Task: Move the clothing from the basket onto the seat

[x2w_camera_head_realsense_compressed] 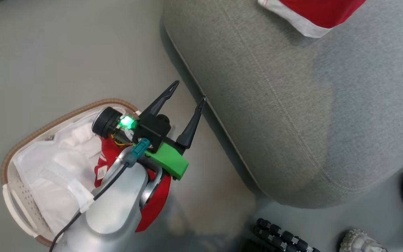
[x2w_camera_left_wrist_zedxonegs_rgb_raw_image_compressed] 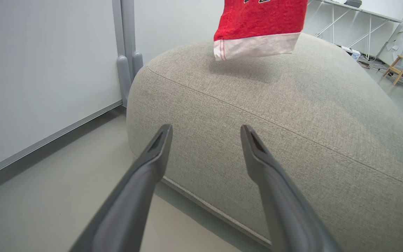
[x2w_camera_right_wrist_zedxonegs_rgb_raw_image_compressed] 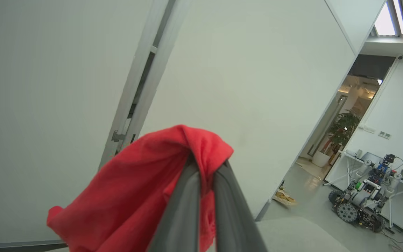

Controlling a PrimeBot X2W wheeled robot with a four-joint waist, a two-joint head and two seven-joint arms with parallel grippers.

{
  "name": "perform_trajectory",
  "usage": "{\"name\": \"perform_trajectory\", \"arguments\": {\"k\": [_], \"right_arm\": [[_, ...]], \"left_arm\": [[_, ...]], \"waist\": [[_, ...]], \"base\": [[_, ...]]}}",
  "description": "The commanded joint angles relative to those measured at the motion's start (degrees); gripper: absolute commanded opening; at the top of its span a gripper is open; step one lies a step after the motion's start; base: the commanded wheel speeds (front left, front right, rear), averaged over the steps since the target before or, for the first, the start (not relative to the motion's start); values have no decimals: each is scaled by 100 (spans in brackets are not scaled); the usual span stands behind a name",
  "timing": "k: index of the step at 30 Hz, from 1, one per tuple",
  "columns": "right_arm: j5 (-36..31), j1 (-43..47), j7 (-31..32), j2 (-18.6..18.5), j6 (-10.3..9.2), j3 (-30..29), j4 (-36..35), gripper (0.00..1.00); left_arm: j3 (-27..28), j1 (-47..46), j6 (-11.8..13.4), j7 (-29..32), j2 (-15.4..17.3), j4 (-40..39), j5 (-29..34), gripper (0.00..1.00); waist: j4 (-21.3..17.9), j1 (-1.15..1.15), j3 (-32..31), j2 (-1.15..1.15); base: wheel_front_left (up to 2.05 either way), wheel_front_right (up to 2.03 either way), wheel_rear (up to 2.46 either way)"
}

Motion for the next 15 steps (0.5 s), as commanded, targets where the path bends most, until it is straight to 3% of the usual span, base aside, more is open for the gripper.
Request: {"name": "perform_trajectory", "arguments": {"k": [1, 8, 15], "right_arm": [[-5, -79, 0, 30, -8, -148, 252, 0], [-255, 294, 0, 184, -8, -559, 1106, 0], [-301, 1190, 0, 583, -8, -1219, 1413, 0]], "left_arm": [[-24, -188, -28, -20, 31, -19, 36, 100], [-129, -460, -34, -50, 37, 3, -81, 100], [-145, -444, -32, -64, 131, 153, -155, 100]], "waist": [[571, -1, 650, 0], [855, -1, 1021, 0], [830, -1, 994, 0]], "base": [[0, 0, 0], [0, 0, 0], [0, 0, 0]]}}
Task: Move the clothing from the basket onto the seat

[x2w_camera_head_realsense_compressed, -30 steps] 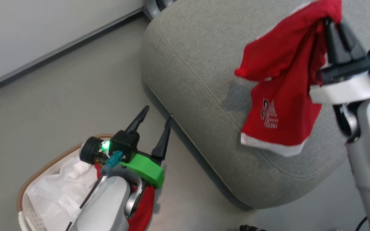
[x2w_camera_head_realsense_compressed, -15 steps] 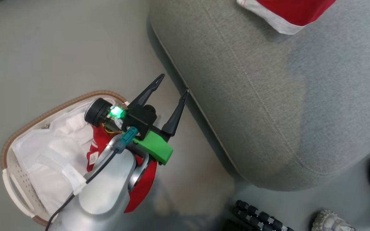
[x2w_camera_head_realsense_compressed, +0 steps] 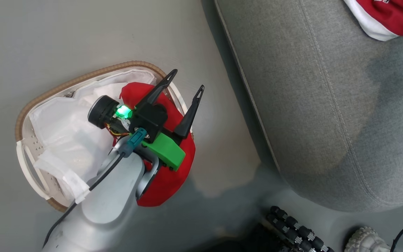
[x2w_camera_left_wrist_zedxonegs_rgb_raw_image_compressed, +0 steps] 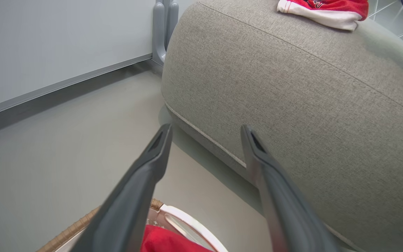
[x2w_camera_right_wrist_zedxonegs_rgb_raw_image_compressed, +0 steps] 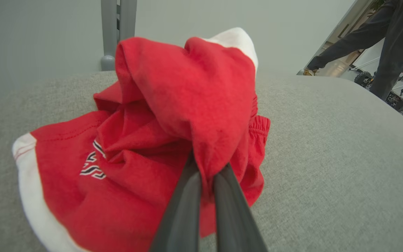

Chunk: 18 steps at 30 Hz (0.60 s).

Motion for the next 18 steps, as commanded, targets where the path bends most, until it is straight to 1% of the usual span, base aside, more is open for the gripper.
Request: {"name": "perform_trajectory", "arguments": {"k": [1, 2, 3, 4, 11, 15, 18], "right_arm": [[11, 231, -1, 61, -8, -116, -14, 7], [18, 361, -1, 104, -8, -192, -75, 24], [23, 519, -1, 159, -8, -262, -172, 96], [41, 631, 0, 216, -8, -286, -204, 100], [170, 1543, 0, 443, -8, -424, -682, 100], [131, 1893, -1, 478, -8, -218, -1118, 100], [235, 2101, -1, 517, -8, -17, -1452, 100]], "left_arm": [[41, -42, -8, -24, 52, 47, -49, 100], [59, -16, 14, -30, 53, 73, -63, 100], [81, 20, 32, -35, 42, 107, -97, 100], [94, 52, 44, -40, 31, 129, -113, 100], [288, 260, 137, -56, -46, 260, -230, 100], [582, 505, 232, -53, -93, 158, -278, 100], [839, 702, 270, -54, -142, 72, -316, 100]], "waist": [[21, -1, -12, 0], [-4, -1, -56, 0], [-27, -1, -104, 0], [-44, -1, -152, 0], [-111, -1, -647, 0], [-37, -1, -993, 0], [84, -1, -1263, 0]], "base": [[0, 0, 0], [0, 0, 0], [0, 0, 0], [0, 0, 0], [0, 0, 0], [0, 0, 0], [0, 0, 0]]}}
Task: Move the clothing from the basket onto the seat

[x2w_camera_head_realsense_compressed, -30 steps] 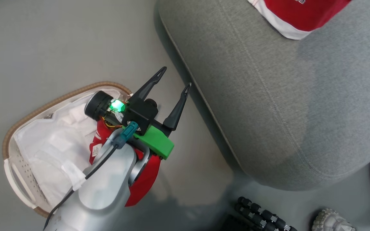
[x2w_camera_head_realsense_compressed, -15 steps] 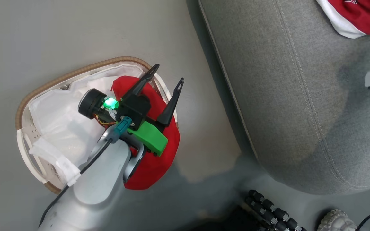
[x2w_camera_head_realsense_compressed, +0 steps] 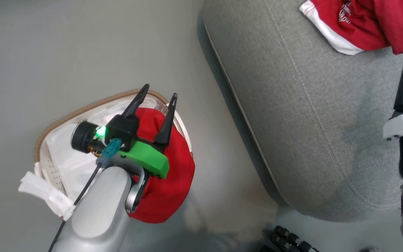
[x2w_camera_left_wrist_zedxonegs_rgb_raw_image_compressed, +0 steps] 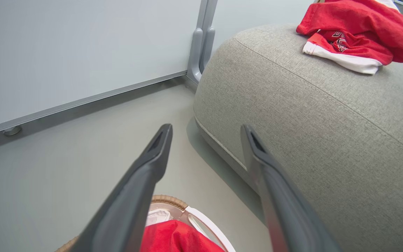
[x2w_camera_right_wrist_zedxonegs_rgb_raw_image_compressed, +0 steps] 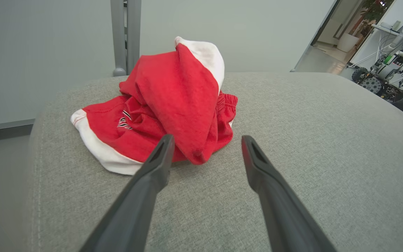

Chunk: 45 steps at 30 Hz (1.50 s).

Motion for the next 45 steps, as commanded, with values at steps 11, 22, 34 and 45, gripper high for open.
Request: {"name": "perform_trajectory", "arguments": {"k": [11, 22, 34, 45], "right_arm": [[177, 542, -1, 159, -7, 1222, -503, 100], [143, 859, -1, 384, -7, 1696, -296, 100], [223, 1597, -1, 430, -7, 1874, 2, 100], [366, 2083, -1, 451, -7, 1877, 89, 100]], "left_arm": [[1154, 940, 150, -11, -246, -155, 63, 100], [2164, 1657, 199, -11, -366, -174, 486, 100], [2744, 2504, 73, -12, -424, -10, 693, 100], [2529, 3057, 199, -12, -432, -14, 370, 100]], "waist": [[904, 0, -1301, 0], [1584, 0, -1991, 0], [1802, 0, -2770, 0], [1783, 0, -3075, 0]], "base": [[0, 0, 0], [0, 0, 0], [0, 0, 0], [0, 0, 0]]}}
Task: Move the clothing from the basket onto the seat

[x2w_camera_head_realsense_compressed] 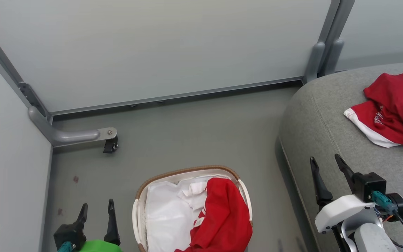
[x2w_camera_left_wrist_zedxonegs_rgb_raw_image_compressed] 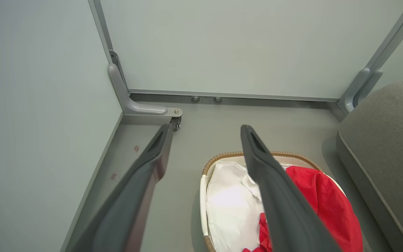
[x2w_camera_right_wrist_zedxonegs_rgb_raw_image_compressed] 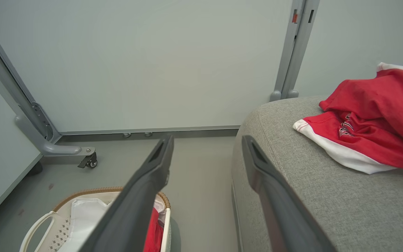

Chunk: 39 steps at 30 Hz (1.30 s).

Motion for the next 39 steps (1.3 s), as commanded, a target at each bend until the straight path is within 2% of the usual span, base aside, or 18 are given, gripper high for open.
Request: {"name": "perform_trajectory", "arguments": {"k": [1, 12, 20, 26, 39], "right_arm": [[65, 82, -1, -12, -8, 2, 10, 100], [66, -349, -1, -11, -8, 42, -165, 100], [28, -994, -1, -8, -8, 70, -479, 100], [251, -1518, -1, -7, -8, 104, -710, 100], [434, -2282, -1, -7, -8, 236, -1195, 100]], "left_arm": [[-37, 71, 39, -3, 4, -32, -25, 100], [-323, -379, -106, -3, 6, 106, -293, 100], [-637, -1174, -251, -3, 6, 232, -324, 100], [-992, -1861, -357, -3, 7, 492, -380, 100], [-1773, -2996, -448, -3, 17, 1197, -456, 100]], "waist": [[9, 0, -14, 0], [-52, 0, 524, 0], [-163, 0, 1559, 0], [-338, 0, 2291, 0], [-739, 0, 3501, 0]], "base": [[0, 0, 0], [0, 0, 0], [0, 0, 0], [0, 0, 0], [0, 0, 0]]}}
